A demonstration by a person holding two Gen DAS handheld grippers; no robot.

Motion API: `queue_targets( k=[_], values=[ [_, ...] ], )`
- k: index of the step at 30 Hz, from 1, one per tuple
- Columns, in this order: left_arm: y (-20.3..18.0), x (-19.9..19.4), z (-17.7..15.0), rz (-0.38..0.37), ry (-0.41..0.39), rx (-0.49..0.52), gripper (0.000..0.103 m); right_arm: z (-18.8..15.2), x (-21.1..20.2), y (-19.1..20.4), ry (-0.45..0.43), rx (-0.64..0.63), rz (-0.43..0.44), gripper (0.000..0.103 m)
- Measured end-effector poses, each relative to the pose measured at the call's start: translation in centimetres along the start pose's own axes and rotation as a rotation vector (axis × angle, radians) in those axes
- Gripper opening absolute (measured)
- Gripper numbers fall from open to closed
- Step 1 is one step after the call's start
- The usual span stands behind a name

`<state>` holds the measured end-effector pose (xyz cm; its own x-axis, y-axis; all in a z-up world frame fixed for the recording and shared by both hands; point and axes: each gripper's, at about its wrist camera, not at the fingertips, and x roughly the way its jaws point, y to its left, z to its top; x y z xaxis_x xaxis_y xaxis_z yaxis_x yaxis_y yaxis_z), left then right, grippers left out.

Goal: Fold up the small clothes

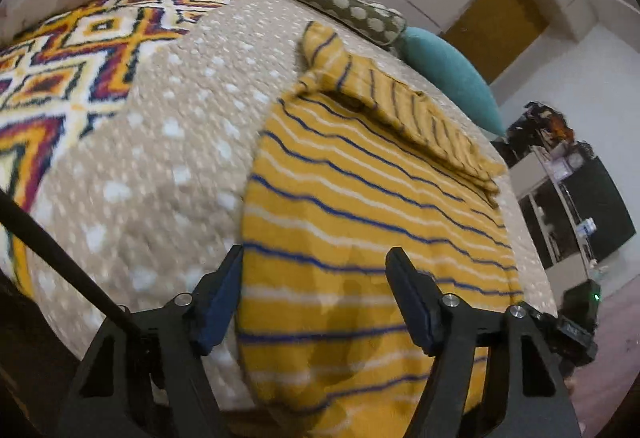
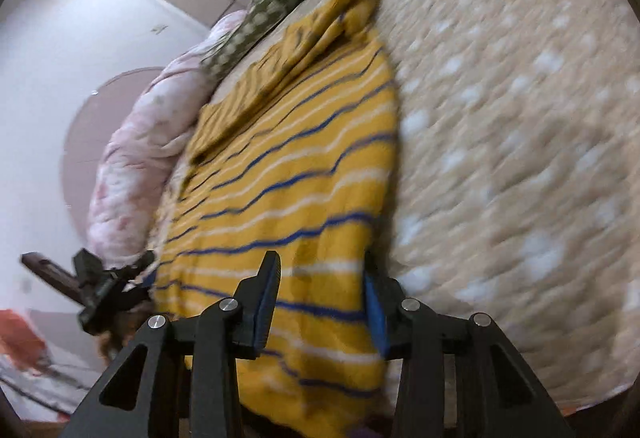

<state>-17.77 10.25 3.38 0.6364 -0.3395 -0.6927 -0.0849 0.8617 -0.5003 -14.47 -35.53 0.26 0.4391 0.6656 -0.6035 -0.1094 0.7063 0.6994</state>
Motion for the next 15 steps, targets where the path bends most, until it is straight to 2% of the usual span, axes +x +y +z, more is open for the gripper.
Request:
queue_targets(
  k=[6, 11, 15],
  values=[
    [-0.6, -1.1, -3.3, -0.071, 0.038, 0.022, 0.061, -2.5, 0.3, -1.0, 0.045, 0.115, 0.191, 0.044],
    [-1.3, -1.3, -6.5, -0.063, 0.087, 0.065, 0.061, -5.3, 1.2, -0.7, 0.108, 0.137, 0.245, 0.044],
    [-1.1, -0.9, -6.9, -0.078, 0.11, 0.052, 0.061, -7.3, 3.1, 1.1, 0.185, 0.093, 0.221, 0.044]
  ],
)
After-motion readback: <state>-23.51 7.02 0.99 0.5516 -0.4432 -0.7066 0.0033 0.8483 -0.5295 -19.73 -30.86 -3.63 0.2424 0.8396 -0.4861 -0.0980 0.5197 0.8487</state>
